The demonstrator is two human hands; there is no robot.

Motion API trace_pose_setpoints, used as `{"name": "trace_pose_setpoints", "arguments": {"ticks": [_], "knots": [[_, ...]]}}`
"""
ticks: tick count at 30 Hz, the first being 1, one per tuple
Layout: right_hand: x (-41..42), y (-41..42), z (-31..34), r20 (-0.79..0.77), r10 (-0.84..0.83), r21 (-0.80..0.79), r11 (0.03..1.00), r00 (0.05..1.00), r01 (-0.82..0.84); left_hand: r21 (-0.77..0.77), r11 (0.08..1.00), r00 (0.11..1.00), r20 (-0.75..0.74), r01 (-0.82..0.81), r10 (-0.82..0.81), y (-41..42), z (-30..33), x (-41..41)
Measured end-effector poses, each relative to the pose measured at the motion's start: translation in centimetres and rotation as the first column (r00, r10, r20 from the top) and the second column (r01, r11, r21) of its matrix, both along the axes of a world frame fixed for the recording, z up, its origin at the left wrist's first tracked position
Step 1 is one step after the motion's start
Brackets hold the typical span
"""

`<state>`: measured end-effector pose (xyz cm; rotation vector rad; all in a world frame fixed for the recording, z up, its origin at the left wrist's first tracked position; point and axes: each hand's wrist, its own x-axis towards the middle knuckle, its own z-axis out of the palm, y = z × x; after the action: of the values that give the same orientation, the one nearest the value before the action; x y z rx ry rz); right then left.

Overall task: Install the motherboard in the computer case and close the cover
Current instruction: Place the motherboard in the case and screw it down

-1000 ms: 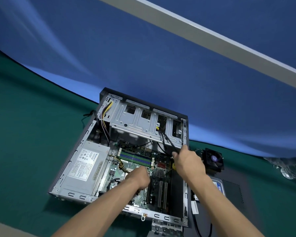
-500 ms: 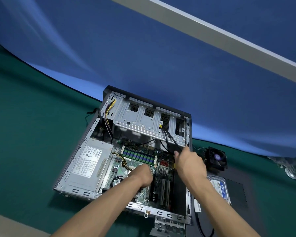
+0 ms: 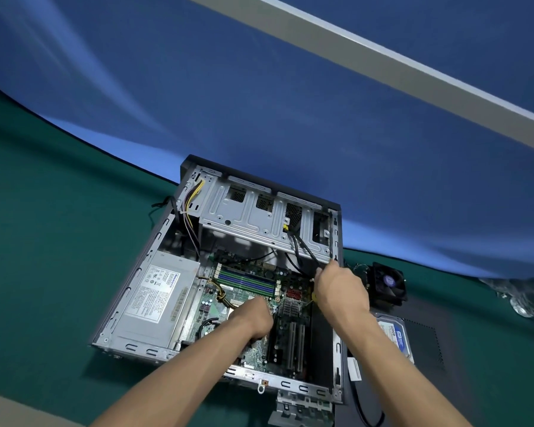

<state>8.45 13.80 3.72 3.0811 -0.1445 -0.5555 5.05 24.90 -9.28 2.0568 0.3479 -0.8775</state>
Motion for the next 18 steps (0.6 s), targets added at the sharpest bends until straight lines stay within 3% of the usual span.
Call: {"name": "trace_pose_setpoints", "arguments": {"ticks": [4, 6, 10, 14, 18], "knots": [[0.4, -0.4, 0.4, -0.127, -0.044, 0.191, 0.979, 0.991, 0.068, -0.001, 1.000, 1.000, 0.000, -0.011, 0.011, 0.0, 0.0, 0.0], [0.0, -0.4, 0.3, -0.104, -0.007, 0.226, 0.974, 0.995, 0.030, -0.010, 1.000, 1.000, -0.001, -0.010, 0.010, 0.0, -0.1, 0.1], [-0.7, -1.0, -0.2, 0.101, 0.030, 0.032, 0.999, 0.994, -0.033, -0.006, 1.000, 1.000, 0.000, -0.008, 0.008, 0.0, 0.1, 0.1], [-0.1, -1.1, 0.2, -0.004, 0.023, 0.131, 0.991, 1.000, -0.022, 0.008, 1.000, 1.000, 0.002, -0.006, 0.006, -0.1, 0.0, 0.1], [-0.4, -0.5, -0.2, 0.032, 0.058, -0.012, 0.998, 0.998, -0.058, 0.004, 1.000, 1.000, -0.001, 0.013, -0.013, -0.2, -0.2, 0.2]]}}
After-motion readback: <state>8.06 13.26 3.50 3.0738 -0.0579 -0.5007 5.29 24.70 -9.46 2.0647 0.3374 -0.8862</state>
